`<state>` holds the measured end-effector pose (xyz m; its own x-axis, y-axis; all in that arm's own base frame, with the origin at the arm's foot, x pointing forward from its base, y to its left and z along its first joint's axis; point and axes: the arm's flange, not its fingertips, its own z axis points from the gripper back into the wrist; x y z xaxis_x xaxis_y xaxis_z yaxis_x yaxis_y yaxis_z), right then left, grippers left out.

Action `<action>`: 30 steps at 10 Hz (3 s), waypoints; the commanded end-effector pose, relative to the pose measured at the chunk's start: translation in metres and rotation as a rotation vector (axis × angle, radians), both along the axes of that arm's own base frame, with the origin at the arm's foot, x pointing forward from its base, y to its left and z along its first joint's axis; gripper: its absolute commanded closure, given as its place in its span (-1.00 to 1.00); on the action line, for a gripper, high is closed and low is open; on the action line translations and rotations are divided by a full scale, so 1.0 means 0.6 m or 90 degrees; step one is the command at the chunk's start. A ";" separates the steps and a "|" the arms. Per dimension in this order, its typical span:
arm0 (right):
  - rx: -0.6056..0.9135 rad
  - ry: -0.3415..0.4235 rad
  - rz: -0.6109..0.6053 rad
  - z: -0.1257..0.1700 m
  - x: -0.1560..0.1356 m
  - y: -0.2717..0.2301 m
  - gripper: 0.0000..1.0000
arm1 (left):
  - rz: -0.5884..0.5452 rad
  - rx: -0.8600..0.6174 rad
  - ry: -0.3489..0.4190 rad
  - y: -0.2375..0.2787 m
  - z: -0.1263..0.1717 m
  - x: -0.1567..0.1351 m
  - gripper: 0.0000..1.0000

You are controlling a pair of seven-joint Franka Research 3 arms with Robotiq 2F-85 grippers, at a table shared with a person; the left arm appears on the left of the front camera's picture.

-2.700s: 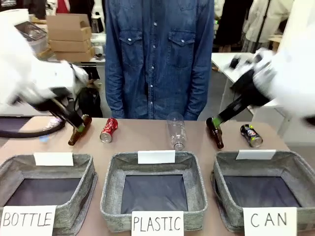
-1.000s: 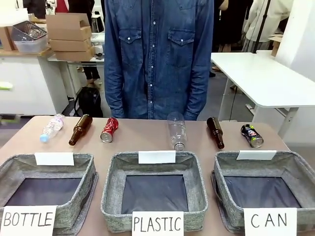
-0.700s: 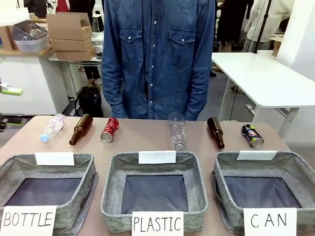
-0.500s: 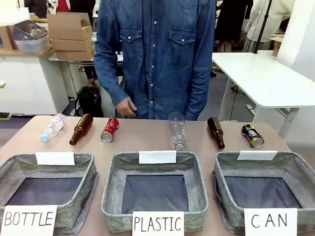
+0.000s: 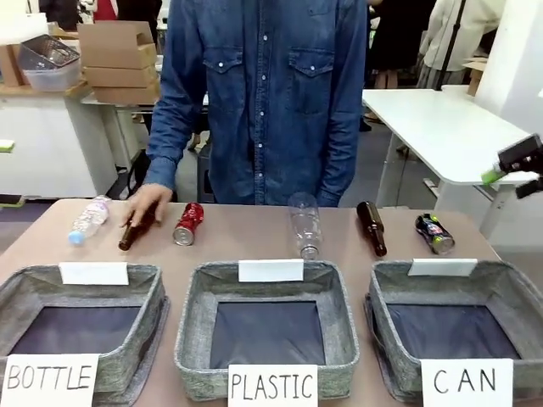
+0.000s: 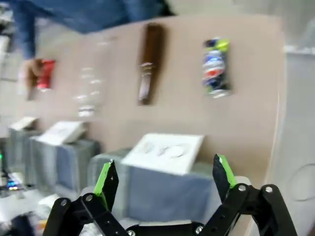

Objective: Sort the can waste into the basket.
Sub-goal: Pick up the can waste from the table and place it in the right Fabric basket.

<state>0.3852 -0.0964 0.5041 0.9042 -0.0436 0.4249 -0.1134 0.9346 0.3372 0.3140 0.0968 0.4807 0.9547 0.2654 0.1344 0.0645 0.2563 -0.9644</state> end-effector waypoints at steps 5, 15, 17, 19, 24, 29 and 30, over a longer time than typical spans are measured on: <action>-0.271 -0.039 -0.019 -0.003 -0.003 0.002 -1.00 | 0.000 -0.011 -0.021 -0.001 -0.002 -0.002 -1.00; -0.201 0.079 0.160 -0.208 0.330 0.045 -1.00 | 0.000 -0.011 -0.021 -0.001 -0.002 -0.002 -1.00; -0.191 0.148 0.166 -0.247 0.350 0.050 -1.00 | 0.000 -0.011 -0.021 -0.001 -0.002 -0.002 -1.00; -0.190 0.197 0.168 -0.290 0.354 0.054 -1.00 | 0.000 -0.011 -0.021 -0.001 -0.002 -0.002 -1.00; -0.209 0.219 0.166 -0.314 0.352 0.067 -1.00 | -0.088 0.148 0.001 0.135 0.158 -0.143 -1.00; -0.206 0.230 0.162 -0.323 0.355 0.077 0.53 | -0.016 0.121 -0.019 0.123 0.157 -0.133 -1.00; -0.208 0.231 0.162 -0.324 0.354 0.076 1.00 | -0.016 0.121 -0.019 0.123 0.157 -0.133 -1.00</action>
<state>0.5918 -0.0512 0.3075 0.9548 0.2927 0.0518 -0.2963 0.9510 0.0882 0.2358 0.1747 0.5739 0.9607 0.1949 0.1974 0.0939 0.4411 -0.8925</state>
